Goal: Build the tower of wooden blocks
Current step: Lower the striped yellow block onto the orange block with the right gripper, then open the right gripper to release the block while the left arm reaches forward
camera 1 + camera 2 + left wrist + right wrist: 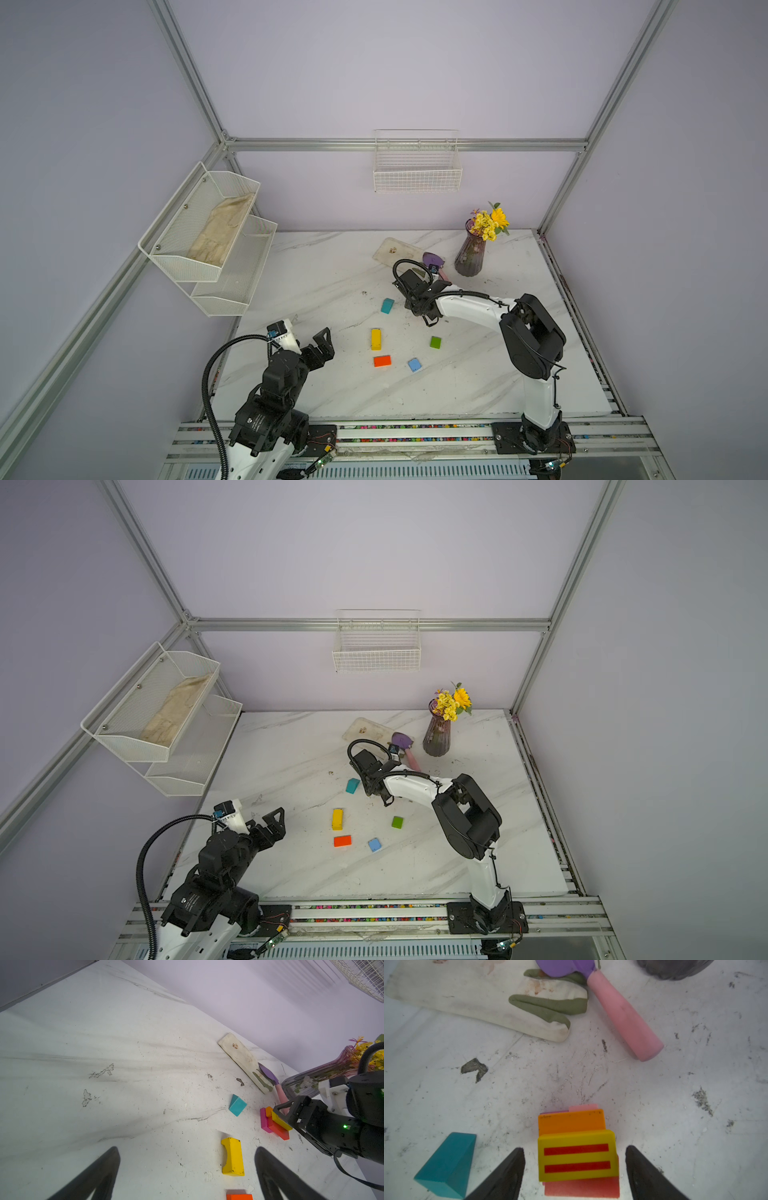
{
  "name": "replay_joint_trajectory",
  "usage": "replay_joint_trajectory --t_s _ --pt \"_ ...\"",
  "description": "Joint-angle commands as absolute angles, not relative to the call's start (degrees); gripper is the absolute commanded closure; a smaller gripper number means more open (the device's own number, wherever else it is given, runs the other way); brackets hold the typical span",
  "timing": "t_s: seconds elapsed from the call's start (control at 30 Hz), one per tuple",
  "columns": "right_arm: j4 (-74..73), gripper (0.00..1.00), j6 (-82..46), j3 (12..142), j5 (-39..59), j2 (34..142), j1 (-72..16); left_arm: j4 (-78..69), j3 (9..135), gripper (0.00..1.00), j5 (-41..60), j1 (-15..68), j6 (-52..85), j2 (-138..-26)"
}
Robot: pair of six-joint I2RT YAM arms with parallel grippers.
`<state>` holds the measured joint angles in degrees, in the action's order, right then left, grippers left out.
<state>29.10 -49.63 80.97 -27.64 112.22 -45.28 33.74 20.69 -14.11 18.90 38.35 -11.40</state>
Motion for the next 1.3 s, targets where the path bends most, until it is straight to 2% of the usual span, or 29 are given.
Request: replay_joint_trajectory --t_s 0.0,0.1,0.27,0.47,0.57,0.73,0.9,1.07,1.27 --pt "29.89 0.2 -48.29 79.46 -29.78 107.64 -45.0 31.76 19.42 0.0 -14.14 19.07 37.78 -11.69" --pt "28.8 0.2 -48.02 75.77 -31.03 104.22 -44.96 31.73 19.36 0.0 -14.0 19.07 37.77 -11.68" --pt "27.06 0.26 -50.3 66.45 -35.19 97.16 -44.48 29.96 19.23 0.0 -12.58 19.07 37.66 -12.4" --pt "16.83 0.32 -51.96 53.24 -32.49 90.33 -41.56 17.5 19.85 0.0 -0.5 19.33 40.45 -22.18" --pt "12.98 0.36 -51.74 51.01 -29.14 91.23 -40.23 11.65 21.87 0.0 0.86 21.93 40.53 -31.47" --pt "9.98 0.44 -50.81 52.42 -24.62 96.48 -39.73 7.4 28.89 0.0 -5.3 31.61 38.15 -49.45" --pt "7.59 0.46 -50.62 53.04 -22.36 99.58 -39.73 1.08 33.13 0.0 -4.99 36.18 37.28 -61.45" --pt "7.4 0.47 -50.62 53.96 -21.6 101.07 -39.74 -0.35 35.4 0.0 -5.83 37.07 37.39 -67.1" --pt "6.93 0.48 -50.67 55.15 -21.01 102.93 -39.73 0.0 35.17 0.0 -7.07 37.09 37.09 -67.29"
